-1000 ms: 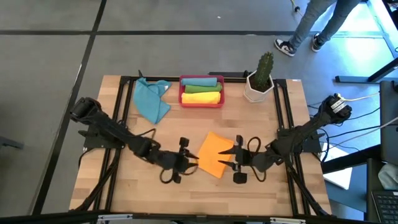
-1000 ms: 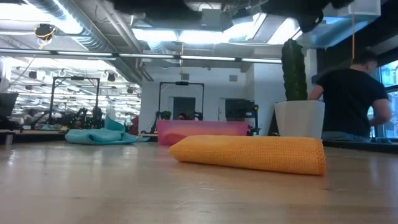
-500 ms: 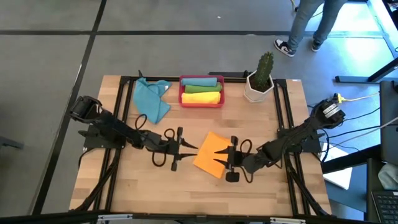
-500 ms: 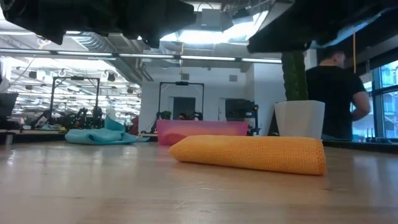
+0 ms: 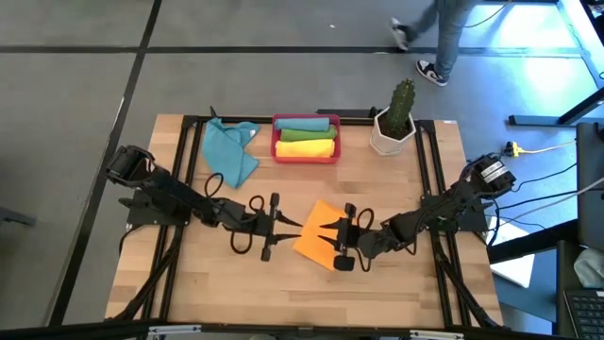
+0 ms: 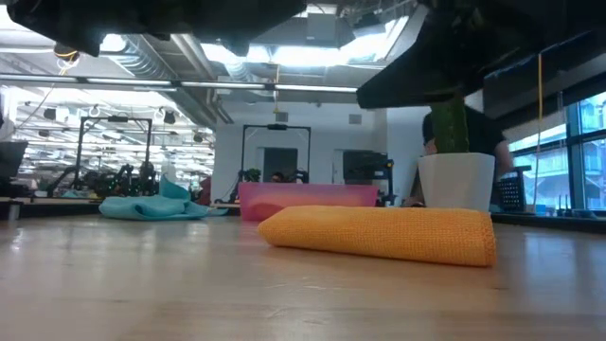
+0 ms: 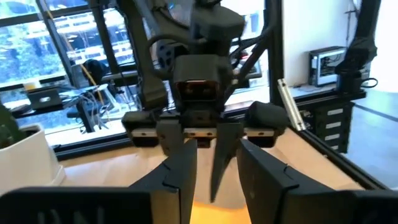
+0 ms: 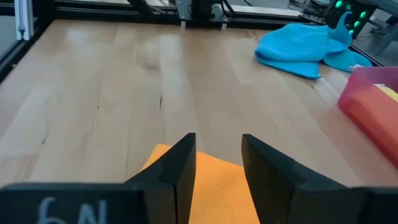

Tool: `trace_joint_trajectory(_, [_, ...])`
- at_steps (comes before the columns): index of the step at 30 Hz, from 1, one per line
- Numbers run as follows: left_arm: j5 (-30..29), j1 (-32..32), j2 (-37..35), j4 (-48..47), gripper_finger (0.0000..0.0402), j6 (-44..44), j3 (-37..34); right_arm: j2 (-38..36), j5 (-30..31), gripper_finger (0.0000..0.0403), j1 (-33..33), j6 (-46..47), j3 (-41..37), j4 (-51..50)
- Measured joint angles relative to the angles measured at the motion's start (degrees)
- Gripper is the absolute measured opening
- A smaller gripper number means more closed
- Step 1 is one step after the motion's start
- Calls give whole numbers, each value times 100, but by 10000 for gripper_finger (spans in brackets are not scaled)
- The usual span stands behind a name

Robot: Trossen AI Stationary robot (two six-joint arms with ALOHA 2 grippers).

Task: Roll microfiber towels into tight, uniform cylinder then place into a basket
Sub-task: Roll the orange towel

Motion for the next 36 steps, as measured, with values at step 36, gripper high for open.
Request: trace_joint_trajectory(36, [-83,-791,4,1564,105,605,11,1,-496,131,18,-411,0,1039])
